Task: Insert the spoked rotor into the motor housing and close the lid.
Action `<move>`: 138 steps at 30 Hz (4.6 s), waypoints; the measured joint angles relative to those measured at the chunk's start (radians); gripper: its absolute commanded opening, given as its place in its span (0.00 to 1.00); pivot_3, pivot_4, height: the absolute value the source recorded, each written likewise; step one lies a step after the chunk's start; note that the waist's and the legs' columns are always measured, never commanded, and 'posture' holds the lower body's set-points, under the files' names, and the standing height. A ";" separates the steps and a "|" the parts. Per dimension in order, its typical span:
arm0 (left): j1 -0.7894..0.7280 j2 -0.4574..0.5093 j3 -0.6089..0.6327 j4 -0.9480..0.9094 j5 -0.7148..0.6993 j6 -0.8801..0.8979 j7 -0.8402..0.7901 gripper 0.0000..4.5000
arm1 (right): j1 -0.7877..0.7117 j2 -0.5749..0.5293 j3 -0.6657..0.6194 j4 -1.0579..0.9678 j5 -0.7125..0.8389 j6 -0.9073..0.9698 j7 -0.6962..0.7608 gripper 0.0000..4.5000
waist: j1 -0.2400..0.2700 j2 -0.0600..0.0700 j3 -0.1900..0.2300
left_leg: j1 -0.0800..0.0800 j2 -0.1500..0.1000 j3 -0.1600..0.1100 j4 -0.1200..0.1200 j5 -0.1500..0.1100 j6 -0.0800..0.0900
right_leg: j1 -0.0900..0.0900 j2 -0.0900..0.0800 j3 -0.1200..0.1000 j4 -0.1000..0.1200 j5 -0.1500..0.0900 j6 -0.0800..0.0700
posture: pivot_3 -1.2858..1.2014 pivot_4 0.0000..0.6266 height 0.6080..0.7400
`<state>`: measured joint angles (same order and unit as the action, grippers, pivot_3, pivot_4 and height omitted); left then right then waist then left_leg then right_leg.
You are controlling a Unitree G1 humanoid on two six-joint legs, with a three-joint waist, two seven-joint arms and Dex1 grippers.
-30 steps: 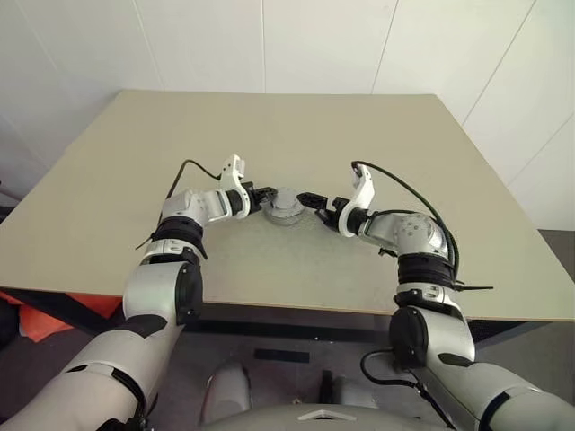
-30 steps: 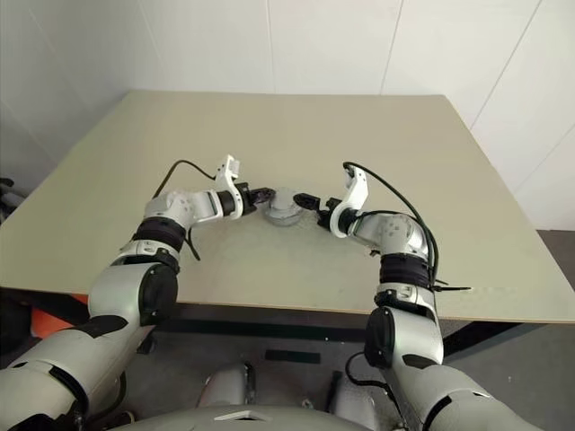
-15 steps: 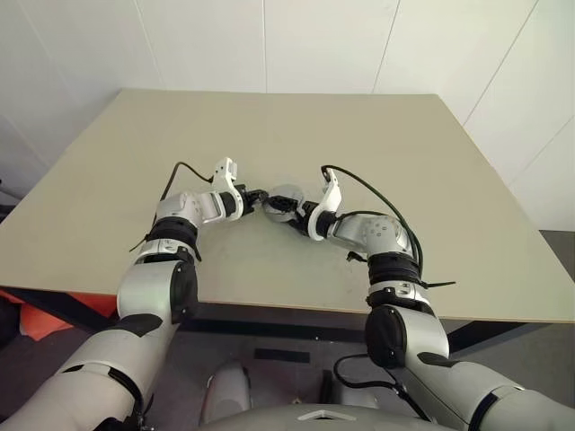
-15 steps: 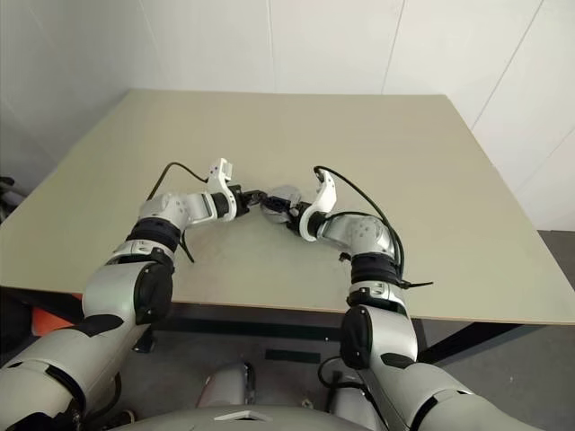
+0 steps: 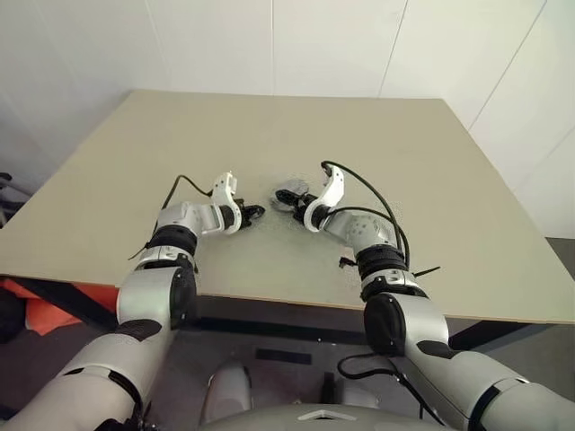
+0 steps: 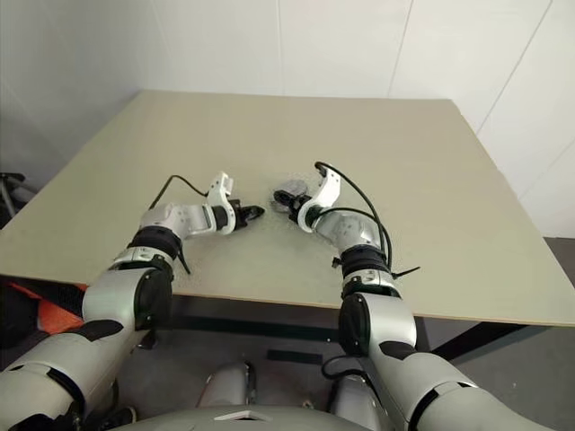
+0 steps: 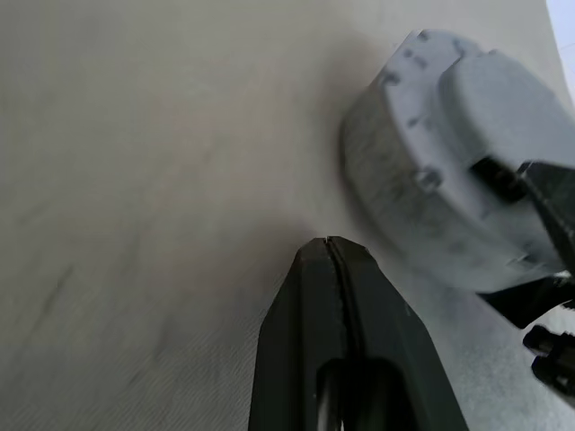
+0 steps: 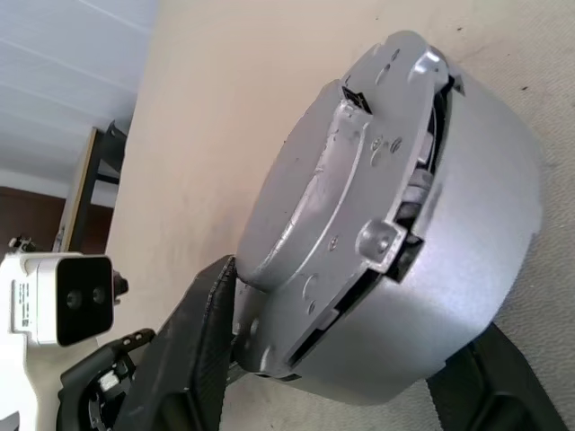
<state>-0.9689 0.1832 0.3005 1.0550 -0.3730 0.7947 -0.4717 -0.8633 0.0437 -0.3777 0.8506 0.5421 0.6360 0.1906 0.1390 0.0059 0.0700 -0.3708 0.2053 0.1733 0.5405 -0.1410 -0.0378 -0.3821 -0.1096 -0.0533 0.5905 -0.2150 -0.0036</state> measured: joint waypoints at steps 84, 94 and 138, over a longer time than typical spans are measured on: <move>0.164 0.244 0.301 -0.279 -0.467 0.402 -0.254 0.99 | -0.021 -0.004 -0.107 -0.330 0.417 0.566 0.041 0.26 | 0.013 0.001 0.000 | -0.025 0.017 -0.003 0.013 0.007 -0.011 | -0.027 0.019 -0.004 0.019 0.004 -0.017 | 0.52 0.00 1.00; 0.116 0.172 0.281 -0.256 -0.468 0.386 -0.263 0.99 | -0.019 0.006 -0.090 -0.364 0.425 0.586 0.037 0.26 | 0.013 0.001 0.000 | -0.025 0.017 -0.004 0.015 0.008 -0.011 | -0.026 0.019 -0.004 0.019 0.004 -0.017 | 0.52 0.00 1.00; 0.093 0.168 0.267 -0.098 -0.348 0.049 -0.172 0.49 | 0.029 -0.045 0.046 -0.353 0.196 0.255 0.105 0.91 | 0.010 0.001 0.000 | -0.025 0.017 -0.008 0.024 0.007 -0.011 | -0.025 0.019 -0.004 0.029 0.003 -0.018 | 0.52 0.00 1.00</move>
<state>-0.8756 0.3513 0.5677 0.9571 -0.7209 0.8440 -0.6438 -0.8339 -0.0010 -0.3314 0.4977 0.7379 0.8907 0.2952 0.1494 0.0067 0.0697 -0.3954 0.2222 0.1653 0.5644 -0.1335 -0.0490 -0.4069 -0.0906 -0.0571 0.6190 -0.2120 -0.0215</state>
